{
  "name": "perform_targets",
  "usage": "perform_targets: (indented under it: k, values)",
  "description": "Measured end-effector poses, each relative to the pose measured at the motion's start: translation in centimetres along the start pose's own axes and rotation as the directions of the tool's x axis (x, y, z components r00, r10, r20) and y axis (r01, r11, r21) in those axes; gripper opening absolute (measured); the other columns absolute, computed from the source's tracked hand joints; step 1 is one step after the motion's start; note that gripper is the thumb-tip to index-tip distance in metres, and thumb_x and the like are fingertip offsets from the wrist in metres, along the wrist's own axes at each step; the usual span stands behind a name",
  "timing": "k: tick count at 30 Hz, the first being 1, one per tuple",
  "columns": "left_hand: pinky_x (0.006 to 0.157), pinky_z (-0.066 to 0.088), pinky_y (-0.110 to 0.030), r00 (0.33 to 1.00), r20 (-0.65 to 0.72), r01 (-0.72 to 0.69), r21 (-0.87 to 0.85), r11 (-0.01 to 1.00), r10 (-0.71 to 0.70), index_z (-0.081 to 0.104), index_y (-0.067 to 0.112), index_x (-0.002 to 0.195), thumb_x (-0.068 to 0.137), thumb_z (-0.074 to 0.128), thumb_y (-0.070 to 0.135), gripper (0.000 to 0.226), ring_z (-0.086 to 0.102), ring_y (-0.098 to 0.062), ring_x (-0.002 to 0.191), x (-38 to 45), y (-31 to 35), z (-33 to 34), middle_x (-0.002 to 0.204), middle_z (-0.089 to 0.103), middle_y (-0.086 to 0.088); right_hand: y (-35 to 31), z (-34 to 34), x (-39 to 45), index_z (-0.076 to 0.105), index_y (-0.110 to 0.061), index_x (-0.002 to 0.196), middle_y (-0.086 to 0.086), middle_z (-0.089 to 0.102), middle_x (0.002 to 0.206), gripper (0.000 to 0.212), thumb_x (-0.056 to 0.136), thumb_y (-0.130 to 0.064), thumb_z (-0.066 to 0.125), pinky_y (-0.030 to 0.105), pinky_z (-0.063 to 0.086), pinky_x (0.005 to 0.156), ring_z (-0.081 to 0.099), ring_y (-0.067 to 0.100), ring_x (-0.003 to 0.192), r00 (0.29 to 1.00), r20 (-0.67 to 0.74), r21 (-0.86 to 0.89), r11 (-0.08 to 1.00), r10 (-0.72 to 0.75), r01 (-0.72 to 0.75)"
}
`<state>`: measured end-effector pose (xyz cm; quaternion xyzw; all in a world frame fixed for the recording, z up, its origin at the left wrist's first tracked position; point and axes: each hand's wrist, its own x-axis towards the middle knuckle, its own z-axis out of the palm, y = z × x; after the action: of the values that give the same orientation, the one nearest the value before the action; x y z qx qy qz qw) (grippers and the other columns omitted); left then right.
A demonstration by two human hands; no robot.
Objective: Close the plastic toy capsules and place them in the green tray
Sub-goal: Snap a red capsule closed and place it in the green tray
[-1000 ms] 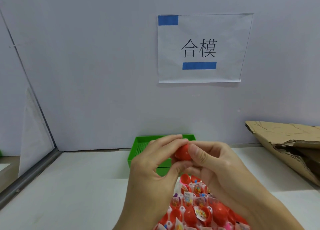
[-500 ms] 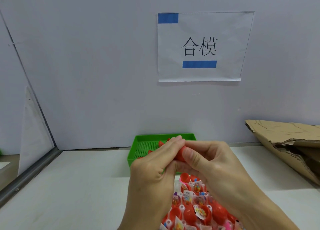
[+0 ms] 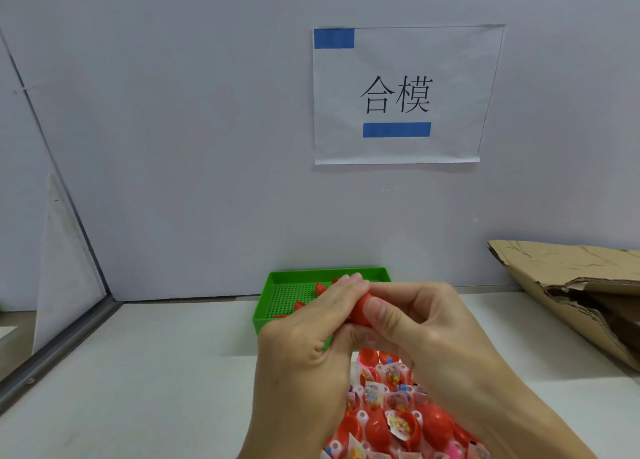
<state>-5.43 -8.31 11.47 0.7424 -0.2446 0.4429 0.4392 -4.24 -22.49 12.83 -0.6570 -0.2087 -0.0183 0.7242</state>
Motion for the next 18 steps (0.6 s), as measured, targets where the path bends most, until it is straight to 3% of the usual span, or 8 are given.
perform_targets:
  k: [7,12,15,18]
  values:
    - [0.092,0.052,-0.020,1.000,0.014,0.002,-0.001,1.000,-0.002,0.063,0.015,0.120,0.073,0.069,0.004,0.049,0.061,0.007,0.112,0.0,-0.1,0.0,0.114,0.069,0.011,0.0,-0.2,0.0,0.077,-0.013,0.107,0.011,0.076,0.107,0.035,0.079,-0.033,0.072,0.046,0.055,0.094,0.072,0.028,0.104,1.000,0.006,0.040,0.999,0.028,-0.028]
    - [0.091,0.050,-0.012,0.996,0.068,0.059,-0.032,0.998,-0.056,0.064,0.028,0.121,0.076,0.073,0.032,0.046,0.063,0.008,0.108,0.5,0.5,-0.4,0.112,0.071,0.016,-1.2,-0.5,0.0,0.079,-0.007,0.097,0.018,0.076,0.097,0.040,0.071,-0.038,0.074,0.026,0.059,0.074,0.076,0.024,0.088,0.993,0.091,0.206,0.974,0.081,-0.098]
    - [0.088,0.049,-0.011,0.984,0.107,0.155,-0.085,0.984,-0.145,0.065,0.037,0.122,0.077,0.079,0.032,0.048,0.065,0.002,0.105,0.5,0.5,-0.6,0.112,0.071,0.020,-1.6,-0.2,0.0,0.077,0.001,0.094,0.027,0.074,0.097,0.047,0.078,-0.041,0.067,0.028,0.059,0.072,0.075,0.030,0.087,0.985,0.127,0.326,0.933,0.116,-0.152]
    - [0.085,0.051,-0.016,0.968,0.127,0.230,-0.122,0.965,-0.215,0.066,0.042,0.111,0.077,0.076,0.038,0.036,0.067,-0.008,0.102,0.5,0.6,-0.7,0.107,0.071,0.020,-1.9,-0.1,0.0,0.074,0.006,0.098,0.033,0.070,0.101,0.051,0.085,-0.041,0.059,0.036,0.060,0.076,0.073,0.039,0.094,0.974,0.154,0.392,0.895,0.164,-0.213]
